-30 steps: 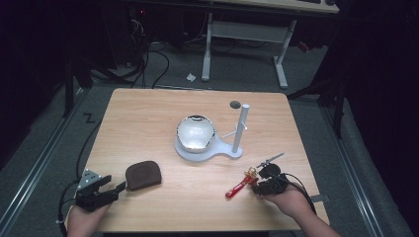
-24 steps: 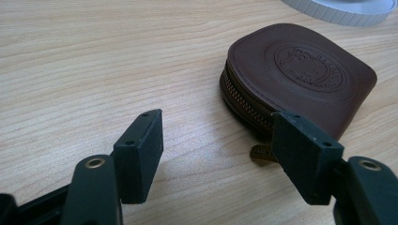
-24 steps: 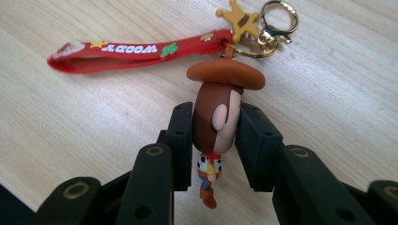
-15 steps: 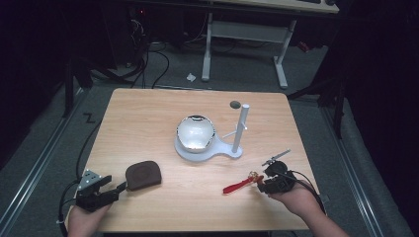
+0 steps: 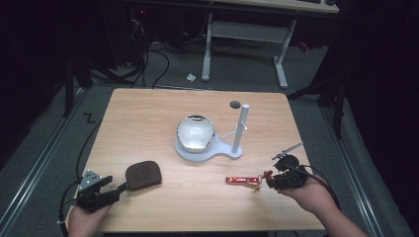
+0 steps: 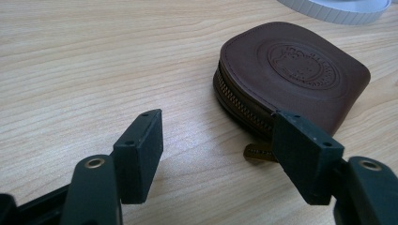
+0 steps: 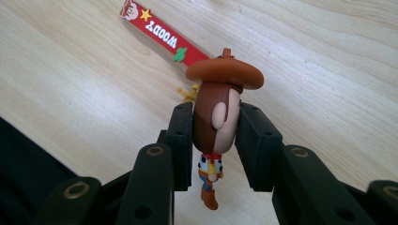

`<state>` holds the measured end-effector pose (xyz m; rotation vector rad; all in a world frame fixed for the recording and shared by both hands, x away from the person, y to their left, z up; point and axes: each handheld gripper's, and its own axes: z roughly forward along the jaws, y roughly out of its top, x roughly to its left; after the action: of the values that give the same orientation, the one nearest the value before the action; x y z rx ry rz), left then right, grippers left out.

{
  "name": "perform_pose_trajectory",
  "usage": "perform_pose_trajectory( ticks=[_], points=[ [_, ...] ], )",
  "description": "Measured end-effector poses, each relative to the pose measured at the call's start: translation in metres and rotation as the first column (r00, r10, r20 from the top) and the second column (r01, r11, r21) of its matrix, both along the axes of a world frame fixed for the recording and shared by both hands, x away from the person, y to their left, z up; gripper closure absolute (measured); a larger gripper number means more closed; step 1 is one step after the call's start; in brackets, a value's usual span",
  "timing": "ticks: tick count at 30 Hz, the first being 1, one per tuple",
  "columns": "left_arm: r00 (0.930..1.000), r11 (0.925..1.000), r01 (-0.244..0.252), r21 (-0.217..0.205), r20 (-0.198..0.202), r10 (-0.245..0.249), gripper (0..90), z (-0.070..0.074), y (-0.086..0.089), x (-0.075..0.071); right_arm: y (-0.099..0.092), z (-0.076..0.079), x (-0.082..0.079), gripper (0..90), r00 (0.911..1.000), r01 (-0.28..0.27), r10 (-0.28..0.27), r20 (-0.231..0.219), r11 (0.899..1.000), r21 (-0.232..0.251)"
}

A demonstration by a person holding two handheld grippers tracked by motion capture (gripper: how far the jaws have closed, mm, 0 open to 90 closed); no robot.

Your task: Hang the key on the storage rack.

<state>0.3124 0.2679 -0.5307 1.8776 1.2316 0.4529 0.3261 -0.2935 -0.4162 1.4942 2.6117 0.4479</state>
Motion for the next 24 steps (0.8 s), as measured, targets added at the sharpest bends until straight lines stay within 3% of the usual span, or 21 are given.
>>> perform_pose_trajectory(
  ticks=[10,24],
  points=[
    [1.0000,1.0000,-0.002,0.003,0.001,0.002,34.6,0.000,0.000,-0.001,0.004,0.026,-0.002,68.2,0.9991,-0.040,0.039,-0.020,0.995,-0.088],
    [1.0000,1.0000,-0.004,0.000,0.003,0.004,34.7,0.000,0.001,-0.001,0.004,0.069,-0.003,68.3,0.9991,-0.040,0.041,0.011,0.993,-0.111]
  ],
)
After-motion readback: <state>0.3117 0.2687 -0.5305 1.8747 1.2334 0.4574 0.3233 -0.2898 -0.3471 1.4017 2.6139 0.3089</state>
